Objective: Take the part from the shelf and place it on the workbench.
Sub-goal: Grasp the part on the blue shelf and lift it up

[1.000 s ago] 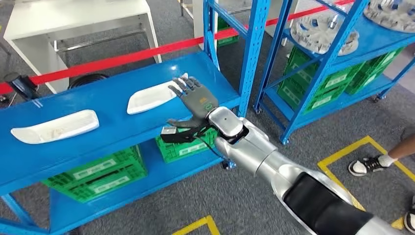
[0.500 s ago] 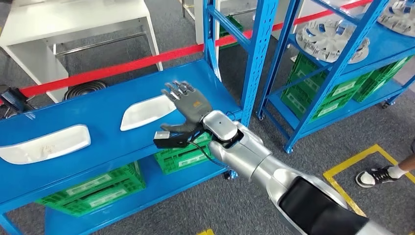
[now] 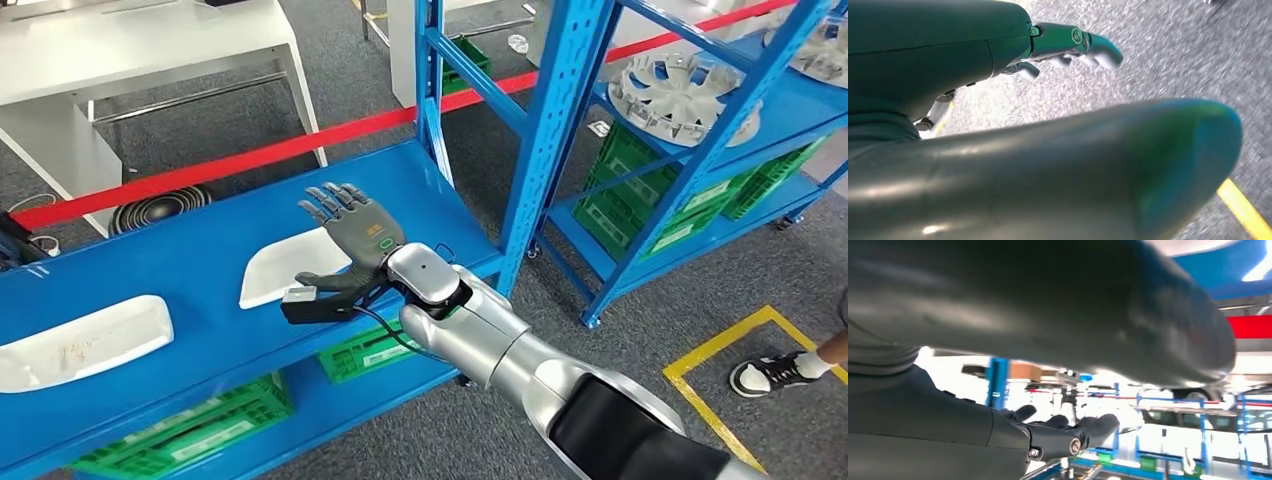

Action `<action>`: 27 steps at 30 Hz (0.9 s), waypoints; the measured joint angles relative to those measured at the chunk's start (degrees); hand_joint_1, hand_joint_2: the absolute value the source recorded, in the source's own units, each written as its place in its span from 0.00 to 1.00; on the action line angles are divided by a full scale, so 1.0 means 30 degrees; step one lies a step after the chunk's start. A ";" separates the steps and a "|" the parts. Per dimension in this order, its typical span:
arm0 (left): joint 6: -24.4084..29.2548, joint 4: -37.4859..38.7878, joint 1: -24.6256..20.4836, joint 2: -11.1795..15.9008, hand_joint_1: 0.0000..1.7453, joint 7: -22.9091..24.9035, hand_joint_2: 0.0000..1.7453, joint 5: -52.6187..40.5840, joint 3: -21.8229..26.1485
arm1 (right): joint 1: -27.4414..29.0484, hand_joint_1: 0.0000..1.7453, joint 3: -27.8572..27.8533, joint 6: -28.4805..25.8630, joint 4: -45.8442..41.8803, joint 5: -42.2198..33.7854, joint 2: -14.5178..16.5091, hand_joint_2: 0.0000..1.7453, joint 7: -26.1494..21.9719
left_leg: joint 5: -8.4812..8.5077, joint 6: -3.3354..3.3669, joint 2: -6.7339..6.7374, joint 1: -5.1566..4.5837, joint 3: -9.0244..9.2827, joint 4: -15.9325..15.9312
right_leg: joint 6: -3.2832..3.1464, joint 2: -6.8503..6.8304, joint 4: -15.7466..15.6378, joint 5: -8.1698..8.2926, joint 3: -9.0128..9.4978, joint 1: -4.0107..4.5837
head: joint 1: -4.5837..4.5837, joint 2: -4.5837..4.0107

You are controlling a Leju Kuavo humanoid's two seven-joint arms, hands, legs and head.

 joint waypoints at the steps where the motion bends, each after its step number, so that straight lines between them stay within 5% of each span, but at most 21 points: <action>1: -0.0009 0.0000 -0.0072 -0.0005 0.00 -0.0018 0.00 -0.0011 -0.0004 | -0.0033 0.00 -0.0013 0.0087 -0.0069 -0.0051 0.0082 0.00 -0.0073 | -0.0056 0.0120 -0.0012 0.0036 0.0177 -0.0086 | 0.0095 -0.0033 0.0445 -0.0070 -0.0179 -0.0003 | 0.0029 0.0000; 5: -0.0111 0.0000 -0.0288 0.0003 0.00 0.0024 0.00 0.0000 -0.0004 | 0.0084 0.00 -0.0036 0.0373 -0.0284 -0.0138 0.0126 0.00 -0.0388 | -0.0460 0.0405 -0.0075 0.0048 0.0632 -0.0168 | 0.0360 -0.0129 0.4420 -0.1419 -0.2906 -0.0056 | 0.0104 0.0000; 7: -0.0189 0.0005 -0.0261 0.0003 0.00 0.0009 0.00 0.0000 -0.0002 | 0.0281 0.00 -0.0038 0.0373 -0.0346 -0.0115 0.0093 0.00 -0.0510 | -0.0753 0.0405 -0.0153 -0.0001 0.0902 -0.0132 | 0.0294 -0.0134 0.4751 -0.1188 -0.3818 -0.0033 | 0.0106 0.0000; 10: -0.0319 0.0020 -0.0272 -0.0046 0.00 -0.0053 0.00 -0.0002 0.0000 | 0.0411 0.00 -0.0040 0.0357 -0.0515 0.0000 0.0024 0.00 -0.0582 | -0.1136 0.0294 -0.0442 -0.0058 0.1368 -0.0139 | -0.0084 0.0266 0.1469 0.1545 -0.3269 0.0098 | 0.0044 0.0000; 12: -0.0403 0.0026 -0.0350 -0.0108 0.00 -0.0093 0.00 -0.0005 0.0000 | 0.0478 0.00 -0.0047 0.0358 -0.0601 0.0056 -0.0060 0.00 -0.0593 | -0.1210 0.0089 -0.0699 0.0078 0.1449 -0.0226 | -0.0333 0.0717 0.0012 0.2248 -0.2821 0.0233 | -0.0030 0.0000; 15: -0.0497 0.0027 -0.0344 -0.0135 0.00 -0.0126 0.00 -0.0007 0.0000 | 0.0551 0.00 -0.0080 0.0360 -0.0776 0.0100 -0.0100 0.00 -0.0608 | -0.1059 -0.0346 -0.0913 0.0201 0.1455 -0.0134 | -0.0594 0.0449 -0.0517 0.2295 -0.2331 0.0308 | 0.0026 0.0000; 17: -0.0517 0.0035 -0.0351 -0.0155 0.00 -0.0138 0.00 -0.0007 -0.0004 | 0.0513 0.00 -0.0107 0.0357 -0.0918 0.0126 -0.0073 0.00 -0.0619 | -0.1465 -0.0522 -0.0634 0.0147 0.1085 0.0682 | -0.0718 0.0099 -0.0814 0.2319 -0.1918 0.0139 | 0.0000 0.0000; 20: -0.0535 0.0029 -0.0439 -0.0149 0.00 -0.0162 0.00 -0.0011 -0.0007 | 0.0528 0.00 -0.0126 0.0378 -0.0967 0.0202 -0.0056 0.00 -0.0579 | -0.2822 -0.0841 -0.0194 0.0216 -0.0682 0.3886 | -0.0800 -0.0453 -0.0895 0.2172 -0.1641 0.0032 | -0.0042 0.0000; 22: -0.0555 0.0026 -0.0413 -0.0113 0.00 -0.0179 0.00 -0.0018 -0.0007 | 0.0623 0.00 -0.0127 0.0415 -0.0967 0.0288 -0.0053 0.00 -0.0521 | -0.2824 -0.1000 -0.0080 0.0330 -0.1383 0.4773 | -0.0713 -0.0782 -0.0822 0.2021 -0.1564 -0.0060 | -0.0042 0.0000; 25: -0.0576 0.0013 -0.0414 -0.0100 0.00 -0.0202 0.00 -0.0040 -0.0009 | 0.0667 0.00 -0.0158 0.0502 -0.1009 0.0431 -0.0037 0.00 -0.0451 | -0.0859 -0.1391 0.0633 0.0452 -0.0285 0.1774 | -0.0367 -0.1237 -0.0485 0.1672 -0.1462 -0.0258 | -0.0062 0.0000; 27: -0.0619 -0.0002 -0.0519 -0.0126 0.00 -0.0209 0.00 -0.0080 -0.0018 | 0.0671 0.00 -0.0221 0.0559 -0.1054 0.0476 -0.0031 0.00 -0.0420 | -0.0415 -0.1195 0.1369 0.0363 0.0258 0.0167 | -0.0079 -0.1547 -0.0216 0.1421 -0.1514 -0.0173 | -0.0129 0.0000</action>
